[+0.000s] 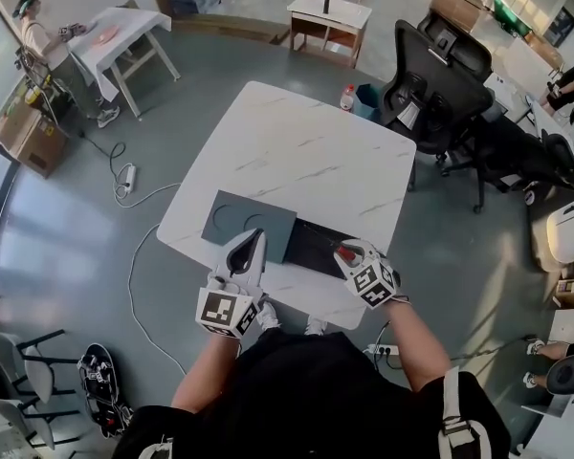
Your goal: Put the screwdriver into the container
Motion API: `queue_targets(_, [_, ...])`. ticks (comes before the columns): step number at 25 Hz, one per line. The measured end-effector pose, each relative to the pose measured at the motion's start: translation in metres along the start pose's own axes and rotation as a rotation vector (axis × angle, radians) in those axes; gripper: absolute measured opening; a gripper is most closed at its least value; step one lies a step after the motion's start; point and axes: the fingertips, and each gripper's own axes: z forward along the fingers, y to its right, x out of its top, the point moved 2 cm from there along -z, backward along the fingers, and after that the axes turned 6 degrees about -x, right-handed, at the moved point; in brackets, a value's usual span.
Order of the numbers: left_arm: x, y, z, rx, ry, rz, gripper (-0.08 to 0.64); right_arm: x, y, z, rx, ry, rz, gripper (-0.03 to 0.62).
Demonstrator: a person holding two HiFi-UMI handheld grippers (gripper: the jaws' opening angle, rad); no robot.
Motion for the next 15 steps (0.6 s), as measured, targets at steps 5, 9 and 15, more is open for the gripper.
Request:
queue_targets(5, [0.000, -0.007, -0.008, 0.020, 0.011, -0.014, 0.009, -0.010, -0.013, 0.024, 0.046, -0.127, -0.118, 0.095])
queue_targets(9, [-0.004, -0.008, -0.009, 0.022, 0.006, -0.023, 0.009, -0.017, -0.024, 0.040, 0.097, -0.199, -0.143, 0.095])
queue_targets(15, [-0.001, -0.014, -0.015, 0.037, 0.013, -0.026, 0.009, -0.031, -0.040, 0.060, 0.159, -0.317, -0.207, 0.095])
